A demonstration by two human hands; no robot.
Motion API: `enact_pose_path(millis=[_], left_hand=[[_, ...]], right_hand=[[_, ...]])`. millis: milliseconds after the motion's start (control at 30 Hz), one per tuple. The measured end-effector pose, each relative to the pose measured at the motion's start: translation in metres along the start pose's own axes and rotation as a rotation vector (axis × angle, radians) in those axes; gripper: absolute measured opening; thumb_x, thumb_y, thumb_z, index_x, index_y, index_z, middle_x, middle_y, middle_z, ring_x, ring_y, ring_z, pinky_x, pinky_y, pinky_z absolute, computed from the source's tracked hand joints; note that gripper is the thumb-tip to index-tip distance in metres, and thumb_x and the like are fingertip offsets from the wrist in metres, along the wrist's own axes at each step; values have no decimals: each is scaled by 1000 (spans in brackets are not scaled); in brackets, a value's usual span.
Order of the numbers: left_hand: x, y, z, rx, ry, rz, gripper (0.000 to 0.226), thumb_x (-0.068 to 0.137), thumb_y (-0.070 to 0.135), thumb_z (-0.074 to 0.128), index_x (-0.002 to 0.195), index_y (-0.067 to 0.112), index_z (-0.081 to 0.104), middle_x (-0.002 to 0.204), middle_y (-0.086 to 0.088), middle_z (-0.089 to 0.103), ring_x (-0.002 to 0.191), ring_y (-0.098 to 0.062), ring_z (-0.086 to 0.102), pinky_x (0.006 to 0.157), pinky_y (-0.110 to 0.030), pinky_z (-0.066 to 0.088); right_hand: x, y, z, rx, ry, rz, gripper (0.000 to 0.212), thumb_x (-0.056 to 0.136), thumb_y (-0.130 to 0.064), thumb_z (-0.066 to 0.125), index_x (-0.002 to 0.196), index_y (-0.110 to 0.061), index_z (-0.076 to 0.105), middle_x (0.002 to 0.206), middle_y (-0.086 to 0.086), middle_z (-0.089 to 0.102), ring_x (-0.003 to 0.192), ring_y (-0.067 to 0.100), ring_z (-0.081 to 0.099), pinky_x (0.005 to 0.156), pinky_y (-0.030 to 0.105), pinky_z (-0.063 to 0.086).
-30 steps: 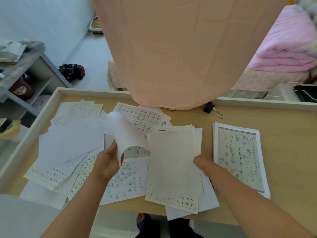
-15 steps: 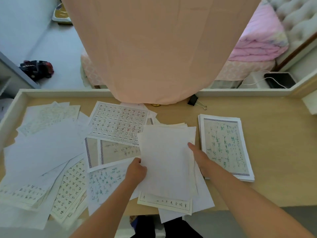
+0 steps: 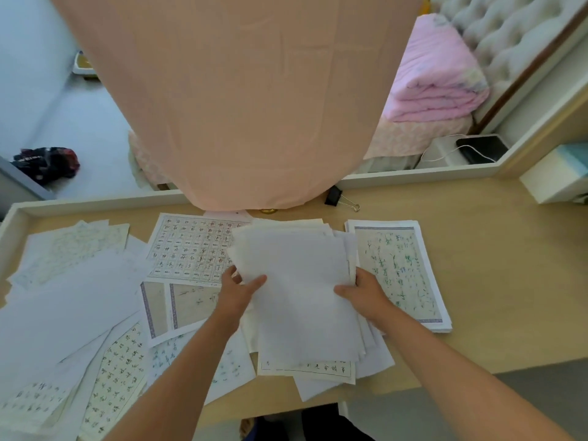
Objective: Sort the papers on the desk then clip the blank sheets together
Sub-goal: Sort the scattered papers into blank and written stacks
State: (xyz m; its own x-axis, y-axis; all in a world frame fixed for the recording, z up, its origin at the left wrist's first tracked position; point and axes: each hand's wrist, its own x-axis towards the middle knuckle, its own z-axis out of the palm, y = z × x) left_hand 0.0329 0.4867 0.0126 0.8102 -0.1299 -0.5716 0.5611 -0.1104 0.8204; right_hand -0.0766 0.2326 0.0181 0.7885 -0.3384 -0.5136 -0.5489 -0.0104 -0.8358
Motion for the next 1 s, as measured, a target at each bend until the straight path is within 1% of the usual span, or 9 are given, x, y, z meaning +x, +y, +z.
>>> enact_pose_path(millis=[67,200,267,367,467,667,767,900,1000], left_hand=[[-2,11,4,-32,-63,30,61,79,18,80,131,15,47,117,-2,66,102,-22,67,73,-33,58],[-19,31,18,200,-169,204,32,86,19,73,116,19,61,104,3,72,93,-16,71,68,-24,56],[-28,38,25,264,-117,264,24,88,15,70,110,20,61,98,7,70,87,-13,69,63,-20,53],[-38,51,29,101,71,260,13,85,14,74,94,17,66,90,2,71,81,-16,69,59,-22,52],[-49,66,27,-48,183,287,18,78,17,81,88,16,67,88,0,72,82,-19,69,62,-28,53],[-70,89,34,27,298,436,60,71,24,86,118,24,50,102,10,61,90,-9,60,75,-31,50],[-71,89,30,100,285,508,71,69,23,87,125,31,43,109,10,56,95,-11,57,78,-33,48],[-68,80,24,55,218,509,63,72,15,84,116,38,45,112,8,56,98,-9,58,67,-27,51],[-70,75,27,52,236,519,42,80,13,77,108,33,53,101,5,63,94,-19,63,64,-25,49]], right_hand=[[-3,-8,-6,22,-19,-20,33,86,-4,70,113,-22,68,109,-3,73,99,17,70,90,40,57],[-9,-22,-9,-12,-67,-45,41,85,-7,72,121,-24,62,112,-8,70,101,9,67,88,30,55],[-10,-27,-7,-25,-33,-75,42,86,-4,71,122,-23,61,111,-7,69,101,9,66,85,27,54],[-13,-41,-2,31,92,-121,31,85,-3,71,108,-24,66,104,-3,71,95,13,68,84,31,55],[-15,-59,0,113,149,-168,30,84,-2,71,95,-29,66,94,-8,72,87,9,69,75,28,56],[-22,-82,5,73,85,-266,40,76,-12,83,109,-24,64,96,-14,71,87,0,67,68,15,52],[-22,-83,3,109,94,-292,50,72,-11,86,114,-25,61,104,-9,72,94,5,69,77,24,56],[-20,-81,2,146,92,-288,56,72,-5,84,120,-20,60,108,-1,72,98,13,70,81,34,59],[-19,-81,8,126,135,-284,42,80,-3,76,116,-20,60,103,-4,70,101,17,68,81,30,56]])
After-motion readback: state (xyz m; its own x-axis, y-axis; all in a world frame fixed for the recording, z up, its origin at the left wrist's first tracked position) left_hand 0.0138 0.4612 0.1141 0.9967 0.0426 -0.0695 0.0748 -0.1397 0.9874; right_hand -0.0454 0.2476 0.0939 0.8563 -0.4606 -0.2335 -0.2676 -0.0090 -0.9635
